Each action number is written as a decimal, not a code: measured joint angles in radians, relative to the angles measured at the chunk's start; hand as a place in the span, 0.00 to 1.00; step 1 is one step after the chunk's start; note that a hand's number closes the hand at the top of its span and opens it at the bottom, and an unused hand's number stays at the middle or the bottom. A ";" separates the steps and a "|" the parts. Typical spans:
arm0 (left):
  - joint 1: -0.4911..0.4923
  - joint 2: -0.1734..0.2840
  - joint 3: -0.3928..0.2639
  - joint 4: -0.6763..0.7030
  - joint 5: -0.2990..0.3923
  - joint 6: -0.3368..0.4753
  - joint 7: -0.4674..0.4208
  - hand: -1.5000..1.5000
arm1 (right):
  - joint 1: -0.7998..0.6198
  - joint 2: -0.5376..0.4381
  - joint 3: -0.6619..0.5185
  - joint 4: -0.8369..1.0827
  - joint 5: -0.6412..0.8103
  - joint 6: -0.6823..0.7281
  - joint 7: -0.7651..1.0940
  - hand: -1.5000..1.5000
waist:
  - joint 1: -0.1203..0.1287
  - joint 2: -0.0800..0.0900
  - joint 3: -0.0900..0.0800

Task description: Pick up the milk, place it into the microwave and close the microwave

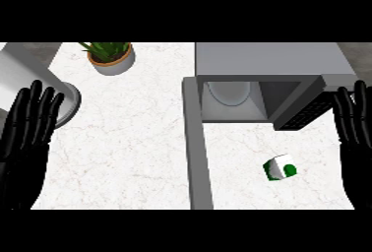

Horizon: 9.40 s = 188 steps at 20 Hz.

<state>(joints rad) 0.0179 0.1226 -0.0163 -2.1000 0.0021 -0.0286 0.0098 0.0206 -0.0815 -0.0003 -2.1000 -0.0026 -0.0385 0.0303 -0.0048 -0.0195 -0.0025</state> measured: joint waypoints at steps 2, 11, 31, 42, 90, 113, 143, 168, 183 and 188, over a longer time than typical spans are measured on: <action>0.001 -0.005 0.000 -0.007 -0.012 0.006 0.014 0.00 | 0.019 -0.007 -0.004 -0.027 0.006 0.008 0.000 0.00 | 0.001 0.007 0.001; 0.054 0.002 0.124 -0.062 0.243 -0.063 0.104 0.00 | 0.165 -0.041 0.004 -0.171 -0.061 0.106 0.015 0.00 | 0.004 0.015 0.002; 0.398 0.006 0.369 -0.240 0.527 -0.275 0.153 0.00 | 0.314 0.024 -0.048 0.028 0.042 0.112 -0.168 0.00 | 0.016 0.017 0.003; 0.502 -0.011 0.455 -0.231 0.588 -0.391 0.106 0.00 | 0.263 0.031 -0.142 0.419 0.108 0.057 -0.385 0.00 | 0.023 0.017 0.003; 0.662 -0.012 0.590 -0.214 0.850 -0.577 0.083 0.00 | -0.362 -0.063 -0.319 1.750 0.160 0.102 -1.099 1.00 | 0.035 0.020 -0.001; 0.646 0.010 0.650 -0.216 0.950 -0.569 0.158 0.00 | -0.760 -0.059 -0.303 1.825 0.192 0.004 -0.938 1.00 | 0.037 0.027 0.004; 0.440 0.101 0.622 -0.176 0.948 -0.552 0.195 0.00 | -1.026 -0.227 -0.333 1.990 0.234 -0.315 -0.729 1.00 | 0.136 0.070 -0.001; 0.359 0.154 0.619 -0.129 0.891 -0.556 0.206 0.00 | -1.064 -0.300 -0.348 2.015 0.203 -0.351 -0.725 1.00 | 0.199 0.113 0.012; 0.310 0.170 0.595 -0.094 0.848 -0.567 0.210 0.00 | -1.096 -0.263 -0.305 2.020 0.226 -0.257 -0.684 0.00 | 0.213 0.113 0.037; 0.297 0.168 0.573 -0.078 0.834 -0.571 0.215 0.00 | -1.118 -0.224 -0.302 2.017 0.224 -0.307 -0.653 0.00 | 0.214 0.112 0.043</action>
<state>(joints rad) 0.3147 0.2902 0.5571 -2.1781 0.8362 -0.5994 0.2252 -1.0976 -0.3056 -0.3018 -0.0833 0.2212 -0.3455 -0.6226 0.2091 0.0928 0.0409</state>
